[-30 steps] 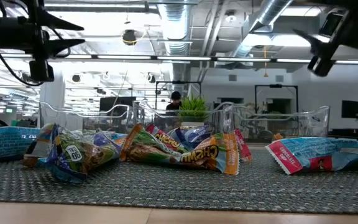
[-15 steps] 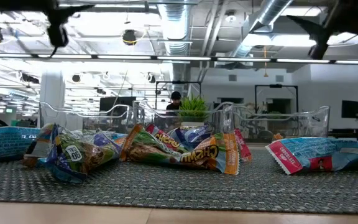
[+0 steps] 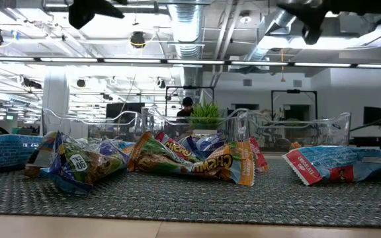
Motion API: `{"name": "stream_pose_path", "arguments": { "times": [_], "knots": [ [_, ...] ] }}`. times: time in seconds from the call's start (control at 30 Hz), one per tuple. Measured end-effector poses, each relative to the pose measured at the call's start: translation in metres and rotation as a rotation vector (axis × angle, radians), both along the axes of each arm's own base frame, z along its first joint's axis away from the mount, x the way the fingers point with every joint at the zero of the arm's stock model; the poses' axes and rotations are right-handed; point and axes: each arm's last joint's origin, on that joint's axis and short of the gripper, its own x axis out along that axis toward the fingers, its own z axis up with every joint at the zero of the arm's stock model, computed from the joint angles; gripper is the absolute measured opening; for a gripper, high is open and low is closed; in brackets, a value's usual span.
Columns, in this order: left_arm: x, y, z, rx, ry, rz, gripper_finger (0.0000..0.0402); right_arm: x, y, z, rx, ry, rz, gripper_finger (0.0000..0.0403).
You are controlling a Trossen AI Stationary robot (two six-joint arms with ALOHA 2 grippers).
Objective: Pick and place Granola Bars by type
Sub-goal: Put the blue granola bar into the middle transparent bin
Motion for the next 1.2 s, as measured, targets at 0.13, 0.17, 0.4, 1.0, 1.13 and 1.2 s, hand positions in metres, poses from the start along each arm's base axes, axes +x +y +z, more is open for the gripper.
{"name": "stream_pose_path", "arguments": {
  "times": [0.13, 0.17, 0.4, 1.0, 1.13, 1.2],
  "knots": [
    [0.015, -0.003, -0.008, -0.083, 0.146, 0.035, 0.013, 0.009, 0.001, -0.01, 0.025, 0.291, -0.009, 0.0223],
    [0.018, -0.004, -0.014, -0.135, 0.18, 0.057, 0.013, 0.012, 0.001, -0.01, 0.032, 0.363, -0.014, 0.0223],
    [0.035, -0.016, -0.062, -0.539, 0.545, 0.223, 0.0129, 0.026, 0.002, -0.009, 0.106, 0.729, -0.079, 0.0223],
    [0.08, -0.067, -0.149, -0.614, 0.889, 0.26, 0.013, 0.034, 0.012, -0.017, 0.182, 0.957, -0.117, 0.0223],
    [0.086, -0.074, -0.161, -0.616, 0.896, 0.27, 0.013, 0.034, 0.013, -0.017, 0.18, 0.958, -0.111, 0.0223],
    [0.089, -0.075, -0.167, -0.621, 0.895, 0.275, 0.013, 0.034, 0.013, -0.017, 0.181, 0.957, -0.111, 0.0223]
  ]
}}
